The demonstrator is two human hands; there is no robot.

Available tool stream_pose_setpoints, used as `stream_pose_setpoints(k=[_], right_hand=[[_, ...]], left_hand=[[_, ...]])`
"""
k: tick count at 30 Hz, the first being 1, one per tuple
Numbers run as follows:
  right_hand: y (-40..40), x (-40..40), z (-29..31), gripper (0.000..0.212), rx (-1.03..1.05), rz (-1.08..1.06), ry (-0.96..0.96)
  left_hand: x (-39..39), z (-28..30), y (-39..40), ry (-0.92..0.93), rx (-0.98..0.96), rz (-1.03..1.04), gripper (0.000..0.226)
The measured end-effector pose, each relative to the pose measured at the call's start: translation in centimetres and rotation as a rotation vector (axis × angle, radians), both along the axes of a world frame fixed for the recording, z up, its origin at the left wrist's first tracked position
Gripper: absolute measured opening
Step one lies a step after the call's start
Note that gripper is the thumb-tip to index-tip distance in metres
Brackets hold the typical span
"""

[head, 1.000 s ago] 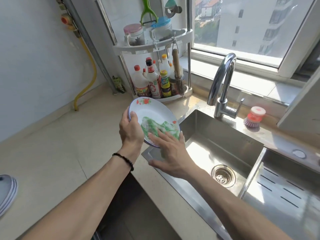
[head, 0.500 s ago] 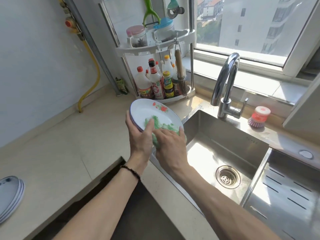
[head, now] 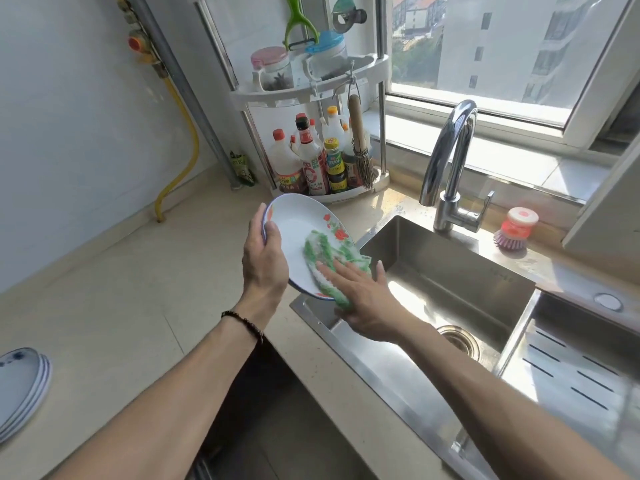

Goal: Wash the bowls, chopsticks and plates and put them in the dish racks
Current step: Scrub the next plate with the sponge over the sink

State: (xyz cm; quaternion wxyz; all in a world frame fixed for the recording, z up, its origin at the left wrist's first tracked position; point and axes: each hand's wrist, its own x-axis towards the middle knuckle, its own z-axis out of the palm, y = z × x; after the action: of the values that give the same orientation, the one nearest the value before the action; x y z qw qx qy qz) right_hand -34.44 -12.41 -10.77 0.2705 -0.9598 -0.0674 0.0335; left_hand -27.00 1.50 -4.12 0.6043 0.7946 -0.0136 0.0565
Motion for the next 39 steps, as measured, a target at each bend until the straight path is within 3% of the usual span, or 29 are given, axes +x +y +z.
stream_pose_setpoints(k=[4,8,10,13,18,22,25,28,32,36,39], right_hand=[[2.0,-0.4,1.0,0.076,0.138,-0.016,-0.031],[0.4,-0.2,0.3,0.081,-0.039,-0.033,-0.025],[0.8,-0.1,0.3,0.076,0.013,-0.093,-0.039],[3.1,-0.8,0.7,0.069,0.189,-0.059,-0.157],[-0.1,-1.2,-1.2,0.057,-0.079,-0.121,-0.424],[1.4,0.3,0.5,0.04,-0.109,-0.316,-0.605],[3.7,1.2,2.4,0.036,0.014,-0.312,-0.665],[3.7,0.8,2.5,0.057,0.078,-0.142,-0.501],[1.2,0.9,2.2,0.074,-0.072,-0.116,-0.185],[3.2,0.3,3.0,0.086,0.094,-0.014,-0.13],[0.9,0.7,2.1,0.094,-0.111,-0.017,-0.09]], left_hand=[[0.4,0.3,-0.6,0.01,-0.013,0.092,0.042],[0.6,0.5,0.0,-0.012,0.025,-0.016,0.042],[0.5,0.6,-0.2,-0.029,0.022,0.016,0.042],[1.0,1.1,0.1,0.043,-0.035,0.013,0.043],[2.9,4.0,1.5,0.311,0.012,-0.225,0.024],[1.6,2.3,1.1,0.27,-0.165,-0.101,0.052],[-0.3,0.5,-0.8,0.205,-0.252,-0.022,0.051],[0.6,1.2,-1.0,0.088,-0.157,0.101,0.042],[1.2,1.5,-0.4,0.037,-0.066,0.123,0.042],[1.8,1.5,-0.2,0.01,-0.061,0.161,0.041],[1.6,1.6,0.4,-0.016,-0.015,0.072,0.041]])
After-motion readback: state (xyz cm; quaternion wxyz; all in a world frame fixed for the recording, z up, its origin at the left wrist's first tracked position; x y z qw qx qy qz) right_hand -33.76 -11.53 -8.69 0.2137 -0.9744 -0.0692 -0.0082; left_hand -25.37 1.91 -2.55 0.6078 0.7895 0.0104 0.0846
